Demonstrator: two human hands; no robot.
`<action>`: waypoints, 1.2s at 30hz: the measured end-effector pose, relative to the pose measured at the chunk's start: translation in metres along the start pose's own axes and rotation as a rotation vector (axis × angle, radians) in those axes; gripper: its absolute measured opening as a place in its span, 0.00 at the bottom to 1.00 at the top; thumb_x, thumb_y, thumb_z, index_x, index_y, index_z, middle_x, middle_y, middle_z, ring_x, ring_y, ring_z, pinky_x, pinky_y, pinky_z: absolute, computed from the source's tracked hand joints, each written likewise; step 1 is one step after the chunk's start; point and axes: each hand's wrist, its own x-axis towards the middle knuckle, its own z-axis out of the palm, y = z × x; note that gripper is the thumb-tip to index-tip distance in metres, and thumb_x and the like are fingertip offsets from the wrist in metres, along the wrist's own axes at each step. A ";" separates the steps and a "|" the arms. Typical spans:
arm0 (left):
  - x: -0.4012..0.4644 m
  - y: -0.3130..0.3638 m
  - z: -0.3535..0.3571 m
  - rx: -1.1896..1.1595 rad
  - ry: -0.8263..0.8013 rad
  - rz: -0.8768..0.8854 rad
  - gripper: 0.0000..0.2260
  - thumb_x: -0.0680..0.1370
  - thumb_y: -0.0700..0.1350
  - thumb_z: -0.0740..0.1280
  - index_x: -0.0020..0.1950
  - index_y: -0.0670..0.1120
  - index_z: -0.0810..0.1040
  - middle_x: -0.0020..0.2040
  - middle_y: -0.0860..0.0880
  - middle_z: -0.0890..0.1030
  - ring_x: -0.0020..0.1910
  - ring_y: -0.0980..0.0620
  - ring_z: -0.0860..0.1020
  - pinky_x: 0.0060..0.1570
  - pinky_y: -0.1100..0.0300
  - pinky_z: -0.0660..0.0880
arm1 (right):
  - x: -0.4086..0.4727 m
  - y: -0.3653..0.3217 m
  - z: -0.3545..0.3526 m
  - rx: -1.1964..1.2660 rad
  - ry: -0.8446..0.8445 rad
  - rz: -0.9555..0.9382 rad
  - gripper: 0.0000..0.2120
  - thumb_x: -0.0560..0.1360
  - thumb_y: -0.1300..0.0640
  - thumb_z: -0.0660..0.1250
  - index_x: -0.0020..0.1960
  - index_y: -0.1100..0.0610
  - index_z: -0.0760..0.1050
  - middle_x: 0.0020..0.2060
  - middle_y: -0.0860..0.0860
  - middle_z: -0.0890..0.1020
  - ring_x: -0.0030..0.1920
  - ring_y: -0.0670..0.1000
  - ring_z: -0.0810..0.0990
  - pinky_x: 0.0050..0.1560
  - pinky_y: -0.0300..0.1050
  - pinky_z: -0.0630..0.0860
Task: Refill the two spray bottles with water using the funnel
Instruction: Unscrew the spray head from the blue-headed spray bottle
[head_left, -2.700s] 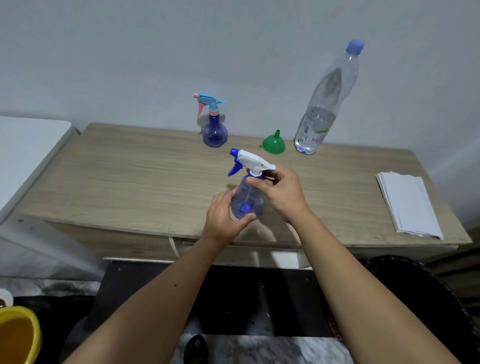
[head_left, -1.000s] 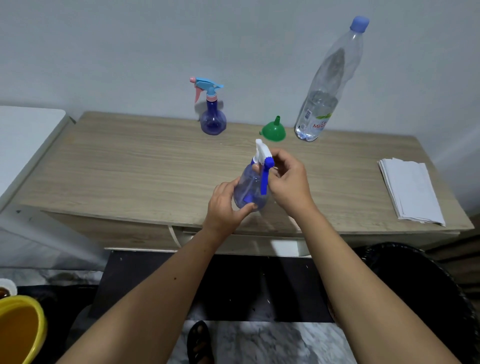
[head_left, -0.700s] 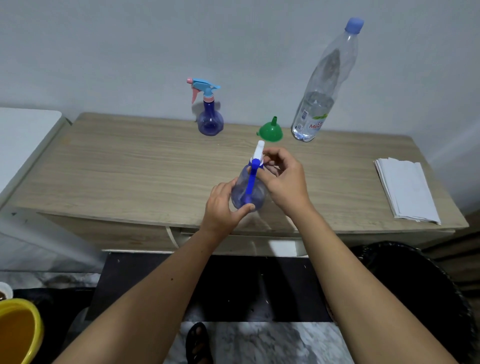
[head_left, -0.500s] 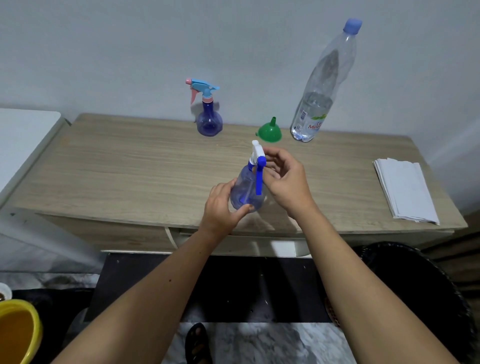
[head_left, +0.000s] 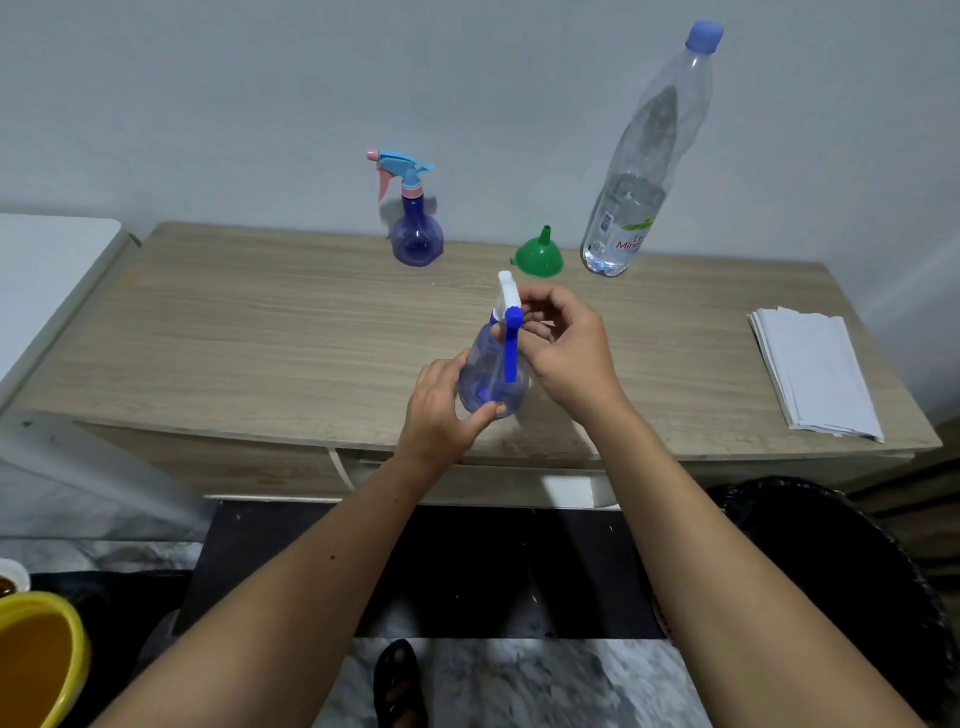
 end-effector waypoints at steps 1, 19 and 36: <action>0.000 0.000 0.000 0.001 0.001 -0.013 0.33 0.71 0.57 0.76 0.67 0.35 0.78 0.56 0.41 0.82 0.53 0.45 0.79 0.58 0.63 0.71 | -0.001 -0.001 -0.001 -0.007 -0.013 -0.001 0.18 0.75 0.73 0.73 0.60 0.57 0.81 0.51 0.56 0.86 0.49 0.46 0.83 0.54 0.39 0.81; 0.000 -0.002 0.003 0.045 -0.047 -0.041 0.35 0.73 0.60 0.73 0.71 0.36 0.77 0.56 0.41 0.81 0.56 0.45 0.78 0.57 0.59 0.72 | -0.007 -0.004 0.005 -0.073 -0.042 -0.047 0.18 0.77 0.65 0.75 0.66 0.59 0.79 0.58 0.51 0.85 0.60 0.49 0.85 0.65 0.46 0.80; 0.001 0.000 0.000 -0.004 -0.074 -0.076 0.35 0.72 0.58 0.75 0.73 0.39 0.76 0.55 0.46 0.79 0.54 0.49 0.75 0.59 0.72 0.64 | 0.007 -0.036 -0.006 0.029 0.091 -0.099 0.10 0.79 0.67 0.72 0.59 0.58 0.79 0.50 0.56 0.84 0.45 0.45 0.83 0.51 0.35 0.79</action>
